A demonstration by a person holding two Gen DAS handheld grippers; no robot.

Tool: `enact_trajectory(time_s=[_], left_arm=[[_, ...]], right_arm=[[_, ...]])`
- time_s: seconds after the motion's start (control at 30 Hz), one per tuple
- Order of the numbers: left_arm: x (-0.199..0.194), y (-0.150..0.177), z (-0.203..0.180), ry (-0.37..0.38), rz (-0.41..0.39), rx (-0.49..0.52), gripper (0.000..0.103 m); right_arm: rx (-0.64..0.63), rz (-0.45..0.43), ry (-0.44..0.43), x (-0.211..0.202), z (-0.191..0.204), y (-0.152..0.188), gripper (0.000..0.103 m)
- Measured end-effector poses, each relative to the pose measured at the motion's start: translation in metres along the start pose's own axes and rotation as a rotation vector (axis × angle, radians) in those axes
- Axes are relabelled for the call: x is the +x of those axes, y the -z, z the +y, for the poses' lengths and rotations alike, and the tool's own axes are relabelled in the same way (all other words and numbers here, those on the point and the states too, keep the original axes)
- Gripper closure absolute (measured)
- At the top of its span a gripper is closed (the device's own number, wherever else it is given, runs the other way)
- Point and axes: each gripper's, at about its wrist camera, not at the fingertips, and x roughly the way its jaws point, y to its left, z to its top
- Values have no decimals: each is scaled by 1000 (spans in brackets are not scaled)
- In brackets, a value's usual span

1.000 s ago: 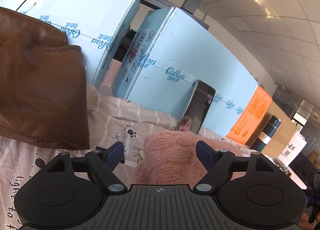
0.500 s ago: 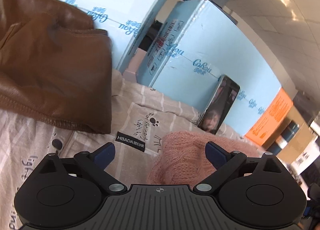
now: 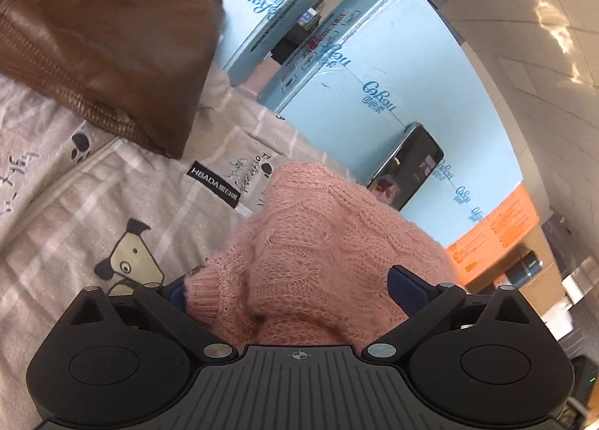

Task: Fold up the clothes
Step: 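Close both grippers on the folded sweater bundle, then lift the folded sweater bundle off the bed with both grippers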

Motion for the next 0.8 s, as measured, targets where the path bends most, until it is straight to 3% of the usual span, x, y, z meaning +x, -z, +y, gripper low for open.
enact_trajectory(time_s=[0.07,0.1,0.17,0.3,0.5,0.67,0.8], left_arm=[[1,5,-7,-44,-23,74,28],[1,6,-6,-32,-21,73,44],[-2,5,-4,9,-23,63,57],[-27,2,-6,30,-105,73,61],[-77,-24,10,9,-297,78,61],[-121,-70,21,-68,-513,130,61],[-135,-116,36,-80,-663,45,61]], right_arm=[[-43,-14,53,3,8,4,35],[-74,-33,92,4,13,6,43],[-116,-67,121,5,22,9,60],[-185,-135,117,3,51,12,68],[-262,-165,-21,14,104,2,69],[-304,-180,-167,56,166,-17,69],[-263,-195,-230,120,211,-39,68]])
